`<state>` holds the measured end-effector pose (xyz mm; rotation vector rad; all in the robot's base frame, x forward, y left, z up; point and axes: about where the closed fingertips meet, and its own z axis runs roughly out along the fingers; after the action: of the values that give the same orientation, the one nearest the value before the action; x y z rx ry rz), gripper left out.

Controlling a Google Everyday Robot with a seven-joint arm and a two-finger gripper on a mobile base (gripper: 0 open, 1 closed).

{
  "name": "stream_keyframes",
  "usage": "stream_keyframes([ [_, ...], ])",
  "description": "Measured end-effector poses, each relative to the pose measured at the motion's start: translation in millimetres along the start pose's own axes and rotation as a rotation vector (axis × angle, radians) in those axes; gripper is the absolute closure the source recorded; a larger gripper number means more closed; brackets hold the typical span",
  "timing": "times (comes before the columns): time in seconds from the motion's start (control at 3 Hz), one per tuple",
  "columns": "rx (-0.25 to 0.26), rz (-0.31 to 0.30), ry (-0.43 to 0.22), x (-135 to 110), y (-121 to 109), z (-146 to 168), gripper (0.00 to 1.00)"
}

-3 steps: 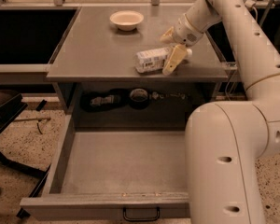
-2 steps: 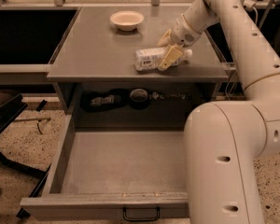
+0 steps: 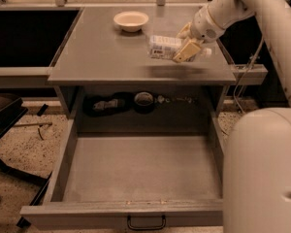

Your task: Place blue plastic bottle into top drawer

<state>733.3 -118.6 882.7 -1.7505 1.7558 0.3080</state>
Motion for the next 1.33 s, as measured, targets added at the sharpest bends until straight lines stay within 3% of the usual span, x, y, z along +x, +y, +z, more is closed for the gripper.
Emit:
stream_keyframes([
  [0.33, 0.191, 0.013, -0.051, -15.7, 12.0, -78.9, 1.00],
  [0.67, 0.348, 0.017, -0.103, -38.9, 41.7, -137.7, 1.00],
  [1.0, 0.419, 0.047, -0.158, -52.6, 78.1, -145.0, 1.00],
  [1.33, 0.311, 0.076, -0.146, -40.3, 125.7, -81.8, 1.00],
])
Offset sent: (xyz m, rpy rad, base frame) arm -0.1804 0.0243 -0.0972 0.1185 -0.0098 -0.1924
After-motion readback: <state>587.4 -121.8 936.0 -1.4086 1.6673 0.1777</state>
